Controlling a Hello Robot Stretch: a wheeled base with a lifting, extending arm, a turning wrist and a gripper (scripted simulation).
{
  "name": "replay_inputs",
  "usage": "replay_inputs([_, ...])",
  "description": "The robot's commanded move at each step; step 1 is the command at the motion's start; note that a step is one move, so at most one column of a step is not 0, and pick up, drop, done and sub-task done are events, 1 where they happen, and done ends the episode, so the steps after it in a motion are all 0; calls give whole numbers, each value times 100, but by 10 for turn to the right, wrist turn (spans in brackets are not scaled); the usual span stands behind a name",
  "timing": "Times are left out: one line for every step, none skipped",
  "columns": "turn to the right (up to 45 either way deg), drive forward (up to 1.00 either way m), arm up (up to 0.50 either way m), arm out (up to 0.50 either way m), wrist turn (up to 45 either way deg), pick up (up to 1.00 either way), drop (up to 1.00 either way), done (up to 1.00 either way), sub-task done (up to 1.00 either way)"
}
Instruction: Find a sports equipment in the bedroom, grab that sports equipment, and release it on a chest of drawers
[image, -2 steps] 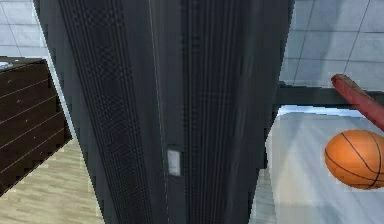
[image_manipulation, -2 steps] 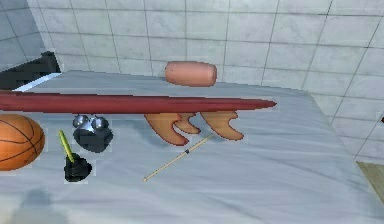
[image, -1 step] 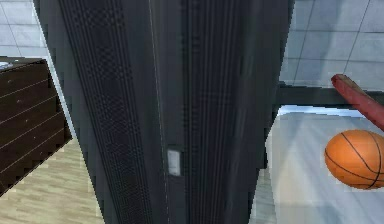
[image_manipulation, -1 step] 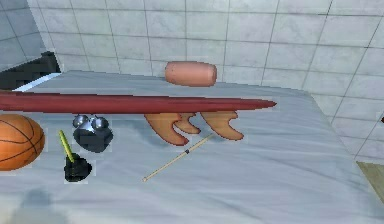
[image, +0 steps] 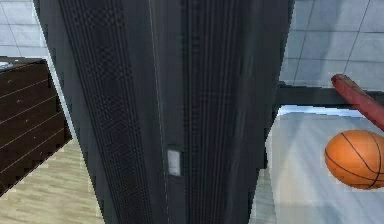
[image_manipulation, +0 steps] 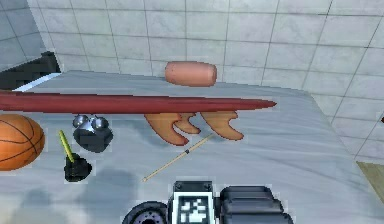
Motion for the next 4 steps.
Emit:
replay_inputs([0,0,0,30,0,0,0,0,0])
replay_inputs([0,0,0,0,450,0,0,0,0])
replay_inputs([0,0,0,0,450,0,0,0,0])
replay_inputs([0,0,0,0,390,0,0,0,0])
